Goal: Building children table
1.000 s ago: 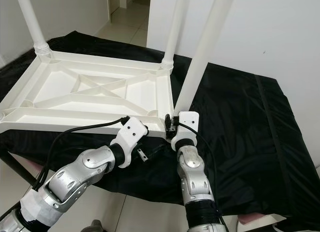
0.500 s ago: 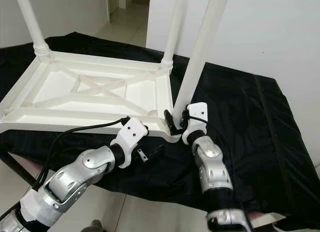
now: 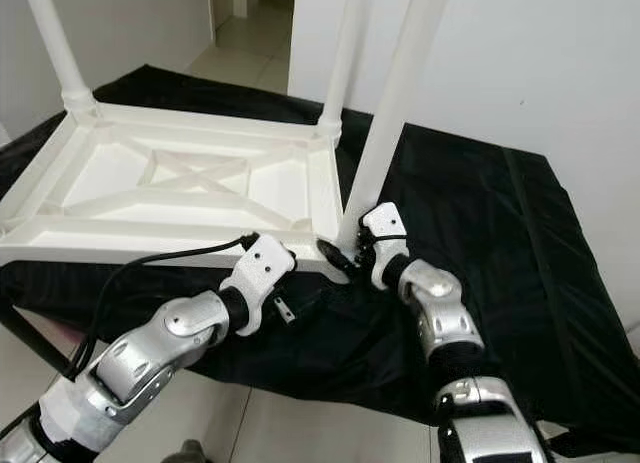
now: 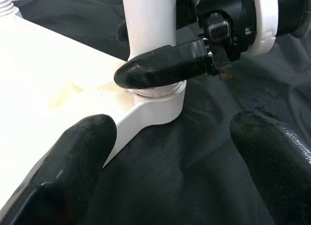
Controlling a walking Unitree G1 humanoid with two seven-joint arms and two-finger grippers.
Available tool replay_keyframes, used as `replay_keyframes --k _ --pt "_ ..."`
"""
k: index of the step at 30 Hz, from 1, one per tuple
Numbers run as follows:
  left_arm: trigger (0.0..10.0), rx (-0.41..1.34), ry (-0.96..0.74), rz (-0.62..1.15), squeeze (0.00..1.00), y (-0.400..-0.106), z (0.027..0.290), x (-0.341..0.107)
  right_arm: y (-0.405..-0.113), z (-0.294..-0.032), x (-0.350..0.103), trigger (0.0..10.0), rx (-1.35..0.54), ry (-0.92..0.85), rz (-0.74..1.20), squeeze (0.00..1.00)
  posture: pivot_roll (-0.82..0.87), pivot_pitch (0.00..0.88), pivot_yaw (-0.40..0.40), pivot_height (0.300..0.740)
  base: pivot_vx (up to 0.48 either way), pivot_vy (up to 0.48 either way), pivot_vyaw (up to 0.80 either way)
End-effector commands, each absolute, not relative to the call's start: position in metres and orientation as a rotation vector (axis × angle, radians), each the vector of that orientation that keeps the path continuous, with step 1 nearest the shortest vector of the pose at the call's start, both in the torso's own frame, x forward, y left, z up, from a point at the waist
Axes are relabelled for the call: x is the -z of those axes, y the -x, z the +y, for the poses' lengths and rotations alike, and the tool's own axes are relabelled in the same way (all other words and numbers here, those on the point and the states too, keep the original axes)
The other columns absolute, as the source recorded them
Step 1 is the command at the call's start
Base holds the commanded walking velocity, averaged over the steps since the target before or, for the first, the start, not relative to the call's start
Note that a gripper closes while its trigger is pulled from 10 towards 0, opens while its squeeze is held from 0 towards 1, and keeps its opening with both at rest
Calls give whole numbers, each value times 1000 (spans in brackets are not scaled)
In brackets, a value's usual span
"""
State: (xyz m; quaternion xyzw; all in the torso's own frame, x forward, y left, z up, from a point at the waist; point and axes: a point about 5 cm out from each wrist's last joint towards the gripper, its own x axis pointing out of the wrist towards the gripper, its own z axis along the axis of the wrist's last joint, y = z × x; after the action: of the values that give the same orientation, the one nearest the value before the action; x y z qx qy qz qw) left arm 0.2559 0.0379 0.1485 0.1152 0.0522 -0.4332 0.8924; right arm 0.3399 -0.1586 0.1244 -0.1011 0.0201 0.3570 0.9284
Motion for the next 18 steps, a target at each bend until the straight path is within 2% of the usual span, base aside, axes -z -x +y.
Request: replay_keyframes --k 1,9,10,12,13,17,18 --pt "10000 1028 -235 125 0 -249 35 -147 -339 -158 -119 0 -754 225 71 0 177 0 -109 740 0 0 0" --pt "10000 1019 -230 128 0 -249 37 -148 -342 -162 -117 0 -782 204 79 0 179 7 -107 740 0 0 0" --pt "10000 1022 -229 129 0 -249 37 -148 -341 -164 -116 4588 -760 189 79 0 176 11 -104 740 0 0 0" --pt "10000 1023 -228 129 0 -248 37 -148 -342 -164 -115 4588 -754 184 78 0 176 11 -104 740 0 0 0" --pt "10000 1024 -228 129 0 -248 36 -148 -342 -164 -115 10000 -736 170 74 0 173 13 -103 740 0 0 0" --pt "10000 1026 -227 130 0 -248 36 -148 -343 -163 -115 10000 -706 146 67 0 171 16 -103 740 0 0 0" --pt "10000 1029 -226 131 0 -247 36 -148 -343 -163 -116 10000 -611 126 42 0 168 23 -102 740 0 0 0"
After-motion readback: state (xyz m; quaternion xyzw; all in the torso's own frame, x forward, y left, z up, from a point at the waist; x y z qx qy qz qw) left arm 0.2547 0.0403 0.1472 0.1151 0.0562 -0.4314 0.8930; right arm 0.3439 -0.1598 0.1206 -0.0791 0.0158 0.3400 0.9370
